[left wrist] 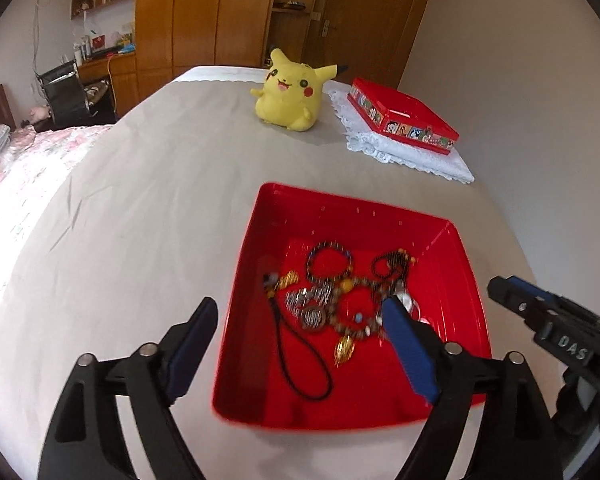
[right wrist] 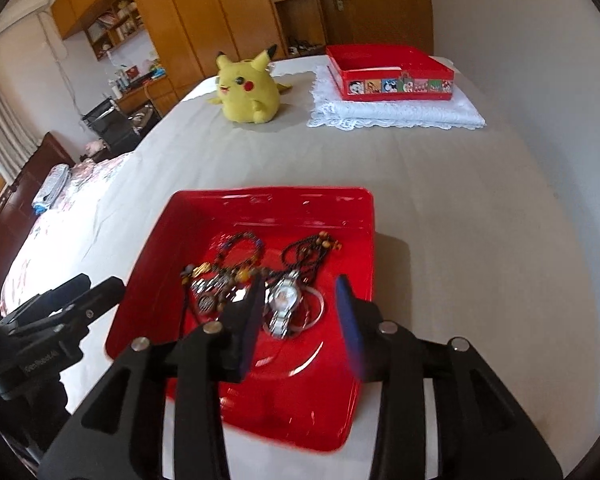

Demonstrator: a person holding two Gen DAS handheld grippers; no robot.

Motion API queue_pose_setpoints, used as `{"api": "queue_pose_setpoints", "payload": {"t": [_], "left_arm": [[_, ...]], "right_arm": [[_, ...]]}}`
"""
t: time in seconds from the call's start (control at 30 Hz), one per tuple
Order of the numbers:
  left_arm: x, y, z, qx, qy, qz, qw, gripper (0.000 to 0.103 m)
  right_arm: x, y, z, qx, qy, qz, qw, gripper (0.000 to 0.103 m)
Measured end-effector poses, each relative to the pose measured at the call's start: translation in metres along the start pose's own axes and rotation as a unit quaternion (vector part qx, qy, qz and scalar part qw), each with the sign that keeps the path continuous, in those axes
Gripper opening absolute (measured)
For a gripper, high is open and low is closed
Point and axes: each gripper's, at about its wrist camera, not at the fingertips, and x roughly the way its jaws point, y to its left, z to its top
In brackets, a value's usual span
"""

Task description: Organize jewelry

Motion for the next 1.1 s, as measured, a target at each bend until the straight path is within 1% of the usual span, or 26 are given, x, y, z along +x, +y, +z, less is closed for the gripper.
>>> {"api": "queue_pose_setpoints", "payload": {"t": [0.13,0.17,0.2,0.23,0.3,0.37,0.43,0.6,0.7,0.83,0.93,1.1], "left_arm": [[-0.018,0.003,-0.016,0.003,-0.007,0.018,0.9998,0.09],[-0.022,0.003,-0.02,0.004,-0.011,0.028,0.9995,0.092],[-0.026,0.003,-0.024,0.005,-0.017,0.037,0.9992,0.092],[-0.031,0.003,-0.027,0.008,-0.025,0.043,0.9987,0.094],[-0.04,0.001,-0.035,0.022,-0.033,0.057,0.9976,0.097],[-0.046,-0.001,-0.041,0.03,-0.036,0.061,0.997,0.098],[-0.051,-0.003,-0.048,0.037,-0.039,0.066,0.9964,0.098],[-0.062,-0.005,-0.06,0.045,-0.035,0.062,0.9965,0.098],[-0.065,-0.005,-0.062,0.045,-0.034,0.058,0.9967,0.099],[-0.065,-0.005,-0.061,0.045,-0.033,0.057,0.9969,0.099],[-0.066,-0.005,-0.06,0.047,-0.034,0.056,0.9968,0.099],[-0.064,-0.007,-0.055,0.046,-0.033,0.053,0.997,0.099]], "right_arm": [[-0.02,0.008,-0.016,-0.011,-0.011,0.002,1.0,0.051],[-0.023,0.009,-0.019,-0.012,-0.011,0.005,1.0,0.054],[-0.026,0.012,-0.023,-0.014,-0.01,0.005,1.0,0.06],[-0.027,0.014,-0.025,-0.016,-0.009,0.001,1.0,0.065],[-0.031,0.019,-0.03,-0.018,-0.007,-0.009,1.0,0.071],[-0.034,0.022,-0.035,-0.02,-0.001,-0.016,1.0,0.076],[-0.036,0.026,-0.039,-0.019,0.008,-0.027,0.999,0.085],[-0.04,0.03,-0.048,-0.018,0.02,-0.052,0.998,0.09],[-0.043,0.029,-0.05,-0.011,0.024,-0.049,0.998,0.091],[-0.046,0.026,-0.052,0.0,0.026,-0.034,0.999,0.092],[-0.048,0.028,-0.054,-0.003,0.024,-0.041,0.999,0.092],[-0.045,0.034,-0.055,-0.005,0.024,-0.039,0.999,0.093]]}}
